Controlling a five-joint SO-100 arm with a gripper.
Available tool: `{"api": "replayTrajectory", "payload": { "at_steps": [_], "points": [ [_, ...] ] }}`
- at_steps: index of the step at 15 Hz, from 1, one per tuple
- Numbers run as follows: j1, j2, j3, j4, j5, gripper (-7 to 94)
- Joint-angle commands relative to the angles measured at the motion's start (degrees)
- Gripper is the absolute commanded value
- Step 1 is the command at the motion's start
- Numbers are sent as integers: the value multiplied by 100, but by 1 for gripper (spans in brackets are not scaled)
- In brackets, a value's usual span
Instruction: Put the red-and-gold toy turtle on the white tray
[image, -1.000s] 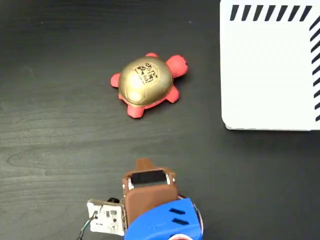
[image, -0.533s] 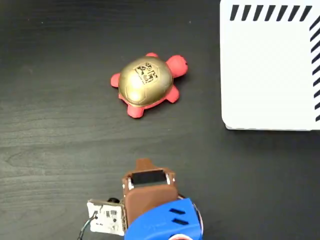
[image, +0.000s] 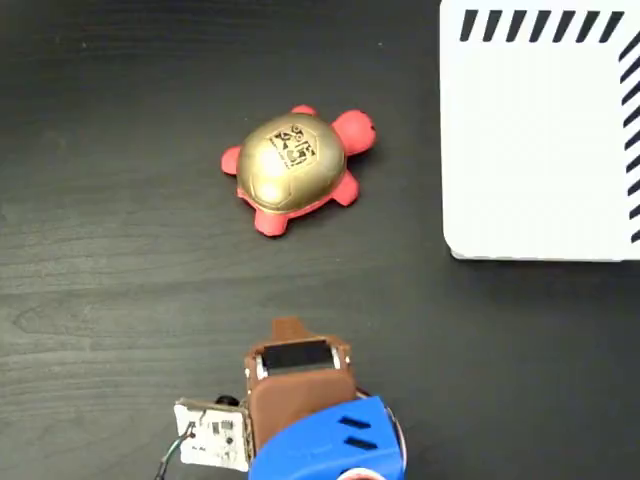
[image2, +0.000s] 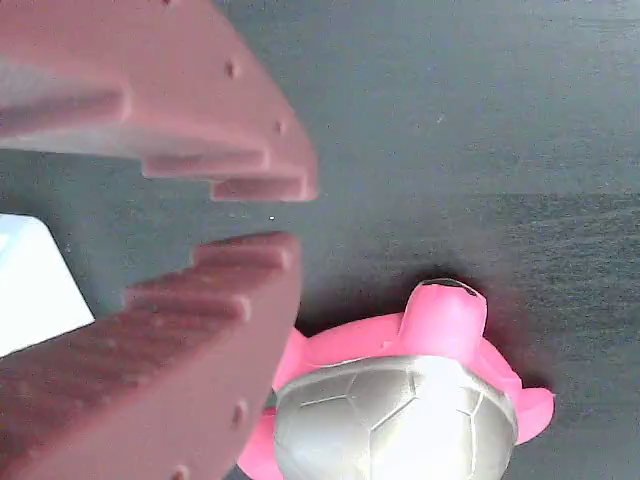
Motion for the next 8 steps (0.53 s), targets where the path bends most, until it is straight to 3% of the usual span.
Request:
{"api": "replayTrajectory", "payload": {
  "at_steps": [1, 6, 8],
  "points": [
    [-44, 44, -141, 88, 88, 0],
    [-35, 26, -141, 79, 105, 1],
    [123, -510, -202, -290, 501, 0]
  ]
}}
